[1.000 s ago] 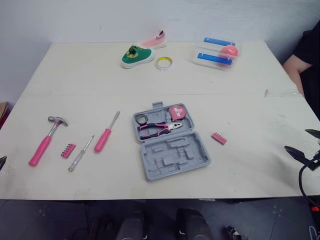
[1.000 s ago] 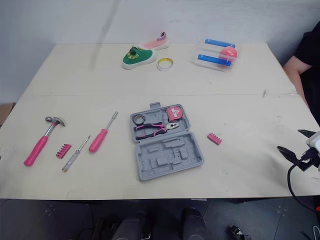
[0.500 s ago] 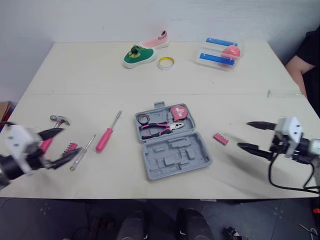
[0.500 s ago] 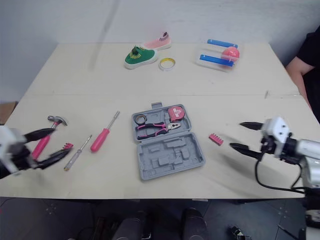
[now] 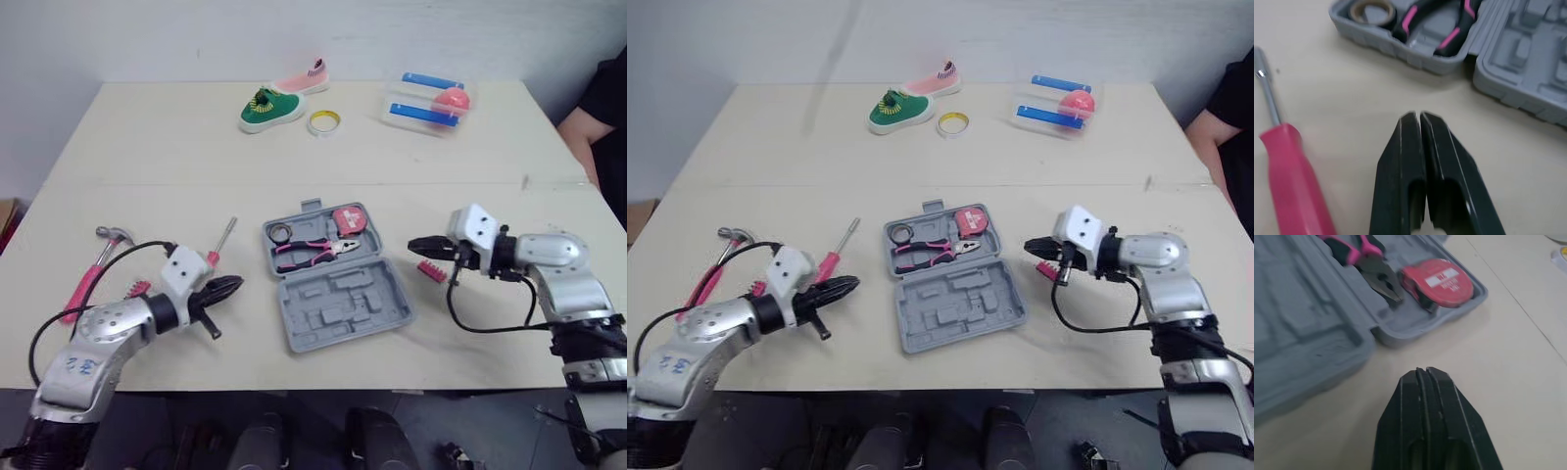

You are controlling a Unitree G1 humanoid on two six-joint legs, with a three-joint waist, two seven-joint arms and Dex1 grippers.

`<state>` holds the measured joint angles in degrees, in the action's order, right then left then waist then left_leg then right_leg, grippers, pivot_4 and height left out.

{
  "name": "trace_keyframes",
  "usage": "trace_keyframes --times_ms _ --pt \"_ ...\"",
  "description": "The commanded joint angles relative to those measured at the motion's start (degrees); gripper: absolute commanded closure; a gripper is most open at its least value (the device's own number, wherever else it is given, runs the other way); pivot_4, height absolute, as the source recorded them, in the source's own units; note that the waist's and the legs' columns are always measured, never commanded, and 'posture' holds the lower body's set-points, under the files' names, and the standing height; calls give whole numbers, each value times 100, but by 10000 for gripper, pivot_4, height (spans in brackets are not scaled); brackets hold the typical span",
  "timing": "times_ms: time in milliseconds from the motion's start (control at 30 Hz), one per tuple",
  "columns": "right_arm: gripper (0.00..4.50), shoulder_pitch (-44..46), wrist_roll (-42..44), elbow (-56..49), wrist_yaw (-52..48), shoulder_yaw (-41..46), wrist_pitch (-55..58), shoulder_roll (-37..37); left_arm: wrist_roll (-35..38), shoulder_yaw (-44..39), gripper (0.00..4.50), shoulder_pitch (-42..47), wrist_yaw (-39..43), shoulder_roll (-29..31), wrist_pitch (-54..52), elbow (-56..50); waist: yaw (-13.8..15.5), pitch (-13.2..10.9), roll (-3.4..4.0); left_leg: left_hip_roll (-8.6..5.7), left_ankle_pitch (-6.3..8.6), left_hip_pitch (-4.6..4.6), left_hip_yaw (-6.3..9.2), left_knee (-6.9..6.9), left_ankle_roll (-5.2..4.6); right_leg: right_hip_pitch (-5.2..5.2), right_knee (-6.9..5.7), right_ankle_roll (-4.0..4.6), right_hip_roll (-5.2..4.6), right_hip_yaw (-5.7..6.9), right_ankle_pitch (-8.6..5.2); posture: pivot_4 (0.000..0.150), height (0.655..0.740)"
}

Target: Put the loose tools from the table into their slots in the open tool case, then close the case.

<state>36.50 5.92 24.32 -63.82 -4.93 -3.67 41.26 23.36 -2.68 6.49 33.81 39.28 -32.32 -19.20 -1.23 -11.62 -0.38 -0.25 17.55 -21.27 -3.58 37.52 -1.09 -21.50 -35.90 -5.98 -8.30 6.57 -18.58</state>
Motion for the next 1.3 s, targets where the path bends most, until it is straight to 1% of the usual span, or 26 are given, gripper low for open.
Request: trace_keyframes --times_ms 33,167,333,567,700,967,1100,1300 --pt "45000 213 -209 195 124 -83 -58 -63 -263 238 44678 202 -13 -100 44 167 16 0 0 0 0 -1 1 2 0 1 0 -2 1 0 1 1500 7400" --pt "45000 317 -368 363 27 -276 -174 -195 -331 335 44678 413 -138 -278 -204 266 77 0 0 3 0 -3 1 4 0 0 -2 -2 18 0 1 1500 7400" --pt "45000 347 -493 465 -93 -412 -183 -206 -417 534 44678 519 -93 -392 -452 334 103 0 0 3 0 -3 -1 15 -1 1 -1 -4 33 -12 3 1500 7400" --pt "45000 177 -399 332 -85 -402 -235 -387 -662 753 44678 937 -176 -765 -312 600 117 0 0 4 1 -4 2 30 -1 3 0 -4 37 -19 4 1500 7400" --pt "45000 88 -356 178 -174 -425 -248 -442 -656 818 44678 1193 -93 -950 -331 796 116 0 0 6 1 -5 2 30 0 3 -2 -4 44 -21 5 1500 7400" --pt "45000 -464 -142 -821 -328 -320 221 -252 -710 945 44678 1498 182 -1046 -353 1129 121 1 -1 10 2 -7 2 31 0 3 -4 -5 53 -24 6 1500 7400" --pt "45000 -1033 39 -1670 -318 -185 665 -51 -850 1002 44678 1662 279 -1092 -123 1361 159 1 -1 10 2 -8 5 34 0 4 0 -6 54 -24 7 1500 7400" --pt "45000 -1410 30 -1998 -98 -36 923 38 -942 1063 44678 1684 455 -1050 -94 1449 191 1 -1 10 3 -7 3 39 0 4 2 -7 54 -25 8 1500 7400"
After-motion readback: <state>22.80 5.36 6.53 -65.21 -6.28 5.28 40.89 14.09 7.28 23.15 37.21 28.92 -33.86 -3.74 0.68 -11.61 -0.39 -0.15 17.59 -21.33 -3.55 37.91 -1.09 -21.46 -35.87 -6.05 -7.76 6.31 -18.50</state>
